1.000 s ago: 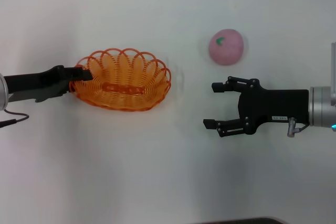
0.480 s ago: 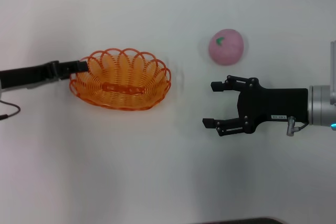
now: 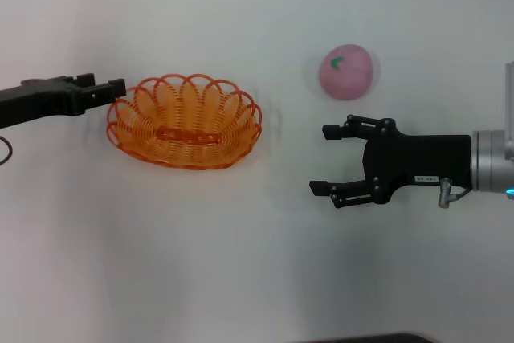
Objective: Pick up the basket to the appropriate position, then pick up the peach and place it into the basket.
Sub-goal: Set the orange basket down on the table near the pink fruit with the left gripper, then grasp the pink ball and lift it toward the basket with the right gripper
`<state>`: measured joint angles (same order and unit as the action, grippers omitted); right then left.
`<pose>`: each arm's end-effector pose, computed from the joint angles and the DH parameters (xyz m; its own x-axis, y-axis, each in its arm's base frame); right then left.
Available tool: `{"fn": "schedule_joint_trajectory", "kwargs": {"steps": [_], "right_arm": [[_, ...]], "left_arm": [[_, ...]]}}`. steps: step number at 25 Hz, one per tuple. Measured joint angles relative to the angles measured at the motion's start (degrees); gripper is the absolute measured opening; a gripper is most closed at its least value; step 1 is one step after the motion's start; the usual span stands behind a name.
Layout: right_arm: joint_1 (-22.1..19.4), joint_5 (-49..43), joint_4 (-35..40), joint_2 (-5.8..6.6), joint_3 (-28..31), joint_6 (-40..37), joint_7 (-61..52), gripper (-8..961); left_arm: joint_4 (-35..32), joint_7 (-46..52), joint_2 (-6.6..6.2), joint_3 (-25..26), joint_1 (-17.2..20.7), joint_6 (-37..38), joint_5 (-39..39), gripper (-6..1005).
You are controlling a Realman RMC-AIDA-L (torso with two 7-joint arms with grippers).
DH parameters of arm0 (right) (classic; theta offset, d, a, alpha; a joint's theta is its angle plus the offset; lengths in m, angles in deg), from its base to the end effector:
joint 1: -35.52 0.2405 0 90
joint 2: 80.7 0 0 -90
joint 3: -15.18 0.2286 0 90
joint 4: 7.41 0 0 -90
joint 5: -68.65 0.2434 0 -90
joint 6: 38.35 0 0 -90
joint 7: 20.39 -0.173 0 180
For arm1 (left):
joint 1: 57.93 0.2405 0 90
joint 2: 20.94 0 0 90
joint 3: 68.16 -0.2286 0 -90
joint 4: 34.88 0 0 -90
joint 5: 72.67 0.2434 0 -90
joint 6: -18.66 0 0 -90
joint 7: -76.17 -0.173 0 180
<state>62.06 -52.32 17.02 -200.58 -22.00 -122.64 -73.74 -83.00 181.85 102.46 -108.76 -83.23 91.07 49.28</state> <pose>0.2998 0.2995 -0.0684 0.8904 -0.2067 -0.4056 -0.3081 -0.9295 -0.2026 -0.2960 0.3740 -0.0032 0.5625 0.6552 0.5043 0.8207 -0.5162 -0.2449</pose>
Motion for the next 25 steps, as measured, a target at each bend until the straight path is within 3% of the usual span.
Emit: {"fn": "schedule_joint_trajectory", "kwargs": {"steps": [12,17,25], "right_arm": [[0.11,0.09,0.01,0.0,0.0,0.59,0.0,956],[0.31,0.08,0.0,0.0,0.0,1.0,-0.24,956],[0.37,-0.03,0.0,0.06,0.0,1.31,-0.75,957]], "left_arm": [[-2.09,-10.99,0.57,0.2,3.15,3.13,-3.92,667],[-0.42,-28.56,0.84,4.63,7.62,10.35,-12.37,729],[3.85,-46.43,0.86,8.95,11.61,20.36,-12.88,774]]}}
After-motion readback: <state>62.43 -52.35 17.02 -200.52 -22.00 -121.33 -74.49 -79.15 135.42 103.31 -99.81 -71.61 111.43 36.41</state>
